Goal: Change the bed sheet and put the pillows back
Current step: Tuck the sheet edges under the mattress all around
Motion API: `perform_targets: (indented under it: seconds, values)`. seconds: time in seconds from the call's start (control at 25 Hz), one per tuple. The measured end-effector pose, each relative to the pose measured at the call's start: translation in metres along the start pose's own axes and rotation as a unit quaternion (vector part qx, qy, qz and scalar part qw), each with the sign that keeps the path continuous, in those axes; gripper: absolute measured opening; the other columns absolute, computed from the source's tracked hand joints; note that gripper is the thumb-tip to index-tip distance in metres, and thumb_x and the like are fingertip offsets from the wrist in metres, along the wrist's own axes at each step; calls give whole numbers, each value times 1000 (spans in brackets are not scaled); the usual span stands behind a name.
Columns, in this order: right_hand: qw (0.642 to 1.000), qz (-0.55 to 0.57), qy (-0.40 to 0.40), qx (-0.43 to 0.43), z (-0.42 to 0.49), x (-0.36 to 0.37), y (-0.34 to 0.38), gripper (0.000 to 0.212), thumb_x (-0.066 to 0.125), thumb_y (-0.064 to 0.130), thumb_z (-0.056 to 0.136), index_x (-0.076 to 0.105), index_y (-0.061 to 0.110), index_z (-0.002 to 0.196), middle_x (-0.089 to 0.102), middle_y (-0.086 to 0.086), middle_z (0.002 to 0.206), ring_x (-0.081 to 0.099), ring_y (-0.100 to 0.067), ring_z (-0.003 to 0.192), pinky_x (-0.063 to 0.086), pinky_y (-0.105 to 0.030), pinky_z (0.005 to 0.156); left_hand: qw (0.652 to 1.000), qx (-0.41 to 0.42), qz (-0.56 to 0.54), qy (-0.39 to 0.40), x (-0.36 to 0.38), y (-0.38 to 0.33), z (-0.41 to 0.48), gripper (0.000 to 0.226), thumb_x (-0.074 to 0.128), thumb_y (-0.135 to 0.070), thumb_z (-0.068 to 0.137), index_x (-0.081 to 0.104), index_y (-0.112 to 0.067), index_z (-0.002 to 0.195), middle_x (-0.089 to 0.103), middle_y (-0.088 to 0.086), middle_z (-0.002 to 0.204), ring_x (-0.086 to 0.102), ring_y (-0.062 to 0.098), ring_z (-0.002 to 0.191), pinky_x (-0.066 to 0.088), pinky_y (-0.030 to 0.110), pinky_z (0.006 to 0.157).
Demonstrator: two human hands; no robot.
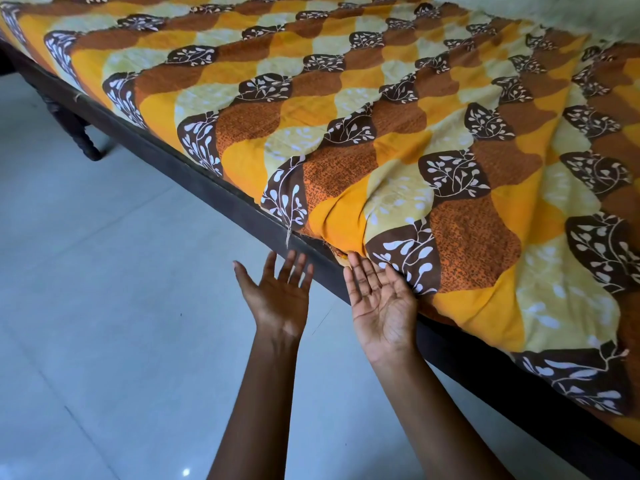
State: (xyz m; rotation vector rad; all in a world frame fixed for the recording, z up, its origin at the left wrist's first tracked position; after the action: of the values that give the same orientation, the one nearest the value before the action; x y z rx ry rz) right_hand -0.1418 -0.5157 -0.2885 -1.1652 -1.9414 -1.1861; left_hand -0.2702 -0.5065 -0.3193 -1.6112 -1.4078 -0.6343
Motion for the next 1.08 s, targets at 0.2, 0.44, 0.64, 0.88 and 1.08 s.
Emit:
perform_targets:
  seconds: [0.2,0.44,0.64,0.88,1.08]
  values:
    - [1000,-15,4,-1,0,0,2,41,33,21,98,45,-3,128,54,-18,130,62,-22,107,50,-35,90,997,-19,-19,74,29,-7,32,104,14,-80,79,22,0,145,32,24,147,37,38,132,30,45,111]
    - [1000,-14,7,-7,2,-1,2,42,32,22,98,45,-3,130,54,-18,131,62,-22,107,51,-34,88,995,-34,6,91,56,-1,52,96,10,-83,77,47,-6,120,54,15,103,53,29,98,39,41,94]
    - [998,-63,-23,-2,-7,-9,-2,39,35,22,98,51,1,126,60,-12,125,62,-18,106,52,-28,85,995,-61,80,-9,12,27,-12,62,33,-52,95,46,-5,133,58,15,121,53,29,119,38,40,107]
    - [995,-78,-54,-41,-47,-53,15,30,37,13,97,55,12,122,68,-3,107,69,-10,91,55,-25,81,986,-147,55,55,24,66,-26,93,20,-76,83,29,-4,142,40,27,140,42,40,128,29,46,112]
    - [990,-111,-57,-66,-56,-66,34,32,39,12,96,53,15,125,65,-2,115,64,-11,101,53,-25,84,984,-145,36,98,57,97,-19,102,12,-84,75,39,-7,136,45,22,137,40,39,129,39,50,95]
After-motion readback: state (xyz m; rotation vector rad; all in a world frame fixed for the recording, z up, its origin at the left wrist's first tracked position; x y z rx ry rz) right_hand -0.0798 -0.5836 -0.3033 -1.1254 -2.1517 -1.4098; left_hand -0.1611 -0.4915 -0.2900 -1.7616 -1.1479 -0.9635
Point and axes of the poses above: each hand's wrist, its own z-axis towards the middle knuckle, its own x-axis out of the palm, y = z × x, the point moved 7 cm from there along z, towards the middle knuckle
